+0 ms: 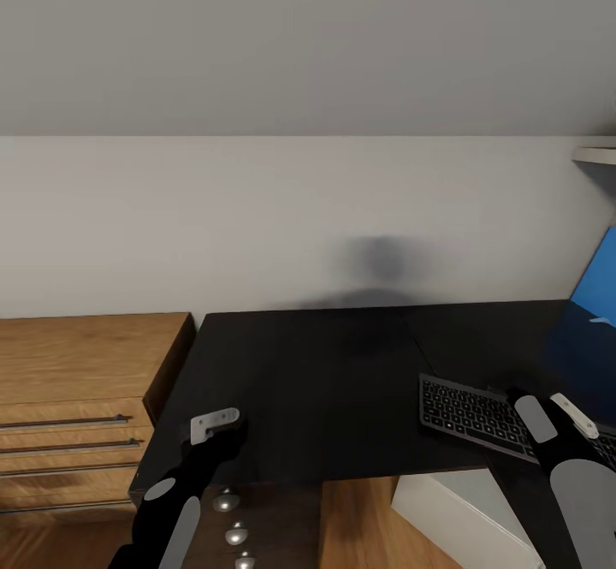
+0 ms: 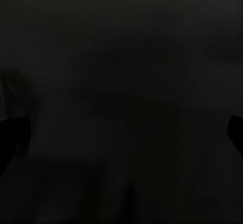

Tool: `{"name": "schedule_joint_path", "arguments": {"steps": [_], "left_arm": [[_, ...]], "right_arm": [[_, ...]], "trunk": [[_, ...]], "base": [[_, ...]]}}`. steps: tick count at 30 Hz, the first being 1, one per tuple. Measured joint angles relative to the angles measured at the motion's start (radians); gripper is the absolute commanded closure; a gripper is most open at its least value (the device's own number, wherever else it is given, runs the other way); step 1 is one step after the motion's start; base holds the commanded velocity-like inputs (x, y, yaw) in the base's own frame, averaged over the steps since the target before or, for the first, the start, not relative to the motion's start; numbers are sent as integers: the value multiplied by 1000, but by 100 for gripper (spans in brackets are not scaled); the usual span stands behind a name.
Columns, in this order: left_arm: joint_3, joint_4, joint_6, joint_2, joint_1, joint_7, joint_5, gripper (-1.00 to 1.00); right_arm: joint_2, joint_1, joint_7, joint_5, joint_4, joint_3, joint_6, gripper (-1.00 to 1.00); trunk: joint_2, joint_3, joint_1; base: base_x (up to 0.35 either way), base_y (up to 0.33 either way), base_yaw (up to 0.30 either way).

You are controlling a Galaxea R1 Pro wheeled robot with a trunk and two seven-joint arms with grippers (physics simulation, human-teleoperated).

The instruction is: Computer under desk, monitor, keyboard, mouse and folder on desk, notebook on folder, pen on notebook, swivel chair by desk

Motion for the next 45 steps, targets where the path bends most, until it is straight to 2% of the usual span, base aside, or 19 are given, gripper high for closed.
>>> {"name": "schedule_joint_path", "arguments": {"steps": [7, 12, 14, 45], "left_arm": [[-1, 3, 1, 0, -1, 0, 0, -100], [-28, 14, 0, 0, -1, 2, -1, -100], [-41, 15, 0, 0, 0, 3, -2, -100], [-50, 16, 0, 0, 0, 3, -3, -100]], "right_arm": [[0, 0, 2, -3, 0, -1, -2, -100], [0, 0, 2, -3, 0, -1, -4, -100], [0, 0, -2, 14, 4, -2, -1, -100], [0, 0, 2, 12, -2, -2, 0, -100]], "trunk": [[0, 0, 0], [0, 0, 0], [0, 0, 0], [0, 0, 0]], "base": [[-33, 44, 0], [-2, 2, 39], [0, 0, 215], [0, 0, 273]]}}
